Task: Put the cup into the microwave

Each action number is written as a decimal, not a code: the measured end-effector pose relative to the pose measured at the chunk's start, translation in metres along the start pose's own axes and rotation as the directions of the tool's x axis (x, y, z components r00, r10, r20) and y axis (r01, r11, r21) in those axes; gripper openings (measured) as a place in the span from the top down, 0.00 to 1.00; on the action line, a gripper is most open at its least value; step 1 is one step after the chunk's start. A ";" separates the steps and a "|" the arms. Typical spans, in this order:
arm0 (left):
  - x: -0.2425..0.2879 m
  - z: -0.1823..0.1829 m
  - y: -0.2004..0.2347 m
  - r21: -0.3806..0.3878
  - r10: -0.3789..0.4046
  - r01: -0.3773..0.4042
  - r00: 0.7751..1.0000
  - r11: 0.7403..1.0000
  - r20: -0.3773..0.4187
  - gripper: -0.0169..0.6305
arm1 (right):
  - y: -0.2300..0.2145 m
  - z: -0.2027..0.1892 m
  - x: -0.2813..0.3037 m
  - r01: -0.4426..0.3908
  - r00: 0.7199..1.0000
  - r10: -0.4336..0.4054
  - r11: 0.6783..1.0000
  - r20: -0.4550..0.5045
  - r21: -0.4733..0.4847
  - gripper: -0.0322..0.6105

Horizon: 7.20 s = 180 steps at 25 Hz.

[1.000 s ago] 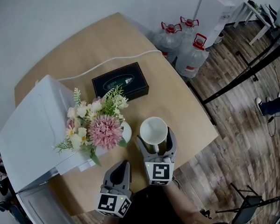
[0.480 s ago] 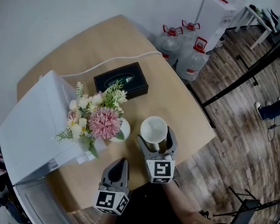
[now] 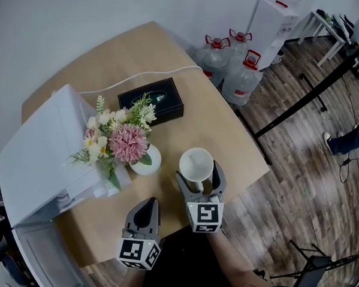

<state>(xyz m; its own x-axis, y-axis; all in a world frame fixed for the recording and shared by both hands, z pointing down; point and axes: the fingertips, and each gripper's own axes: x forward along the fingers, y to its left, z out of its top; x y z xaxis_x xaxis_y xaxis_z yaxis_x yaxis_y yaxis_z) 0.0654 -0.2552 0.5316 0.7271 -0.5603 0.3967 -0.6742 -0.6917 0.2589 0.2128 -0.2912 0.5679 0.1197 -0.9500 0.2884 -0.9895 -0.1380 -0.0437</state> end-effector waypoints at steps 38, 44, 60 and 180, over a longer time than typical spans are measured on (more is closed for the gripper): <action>-0.095 0.007 0.032 -0.096 0.240 -0.228 0.959 0.969 0.149 0.97 | 0.102 0.065 -0.094 -0.306 0.951 0.308 0.950 0.020 -0.068 0.27; -0.131 0.004 0.064 -0.131 0.317 -0.300 0.938 0.945 0.140 0.97 | 0.152 0.063 -0.096 -0.372 0.928 0.373 0.926 0.007 -0.062 0.27; -0.206 0.008 0.145 -0.156 0.439 -0.418 0.887 0.895 0.142 0.97 | 0.271 0.067 -0.100 -0.487 0.873 0.488 0.870 -0.004 -0.084 0.27; -0.265 -0.001 0.215 -0.195 0.452 -0.422 0.880 0.885 0.146 0.97 | 0.371 0.063 -0.073 -0.634 0.771 0.634 0.773 -0.055 0.021 0.27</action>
<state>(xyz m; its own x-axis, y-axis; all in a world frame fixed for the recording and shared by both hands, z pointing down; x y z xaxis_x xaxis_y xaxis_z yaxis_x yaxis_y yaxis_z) -0.2727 -0.2552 0.4829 0.3539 -0.8721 0.3378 -0.9292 -0.2866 0.2335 -0.1577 -0.2907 0.4709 -0.5395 -0.8047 0.2477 -0.8392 0.4897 -0.2365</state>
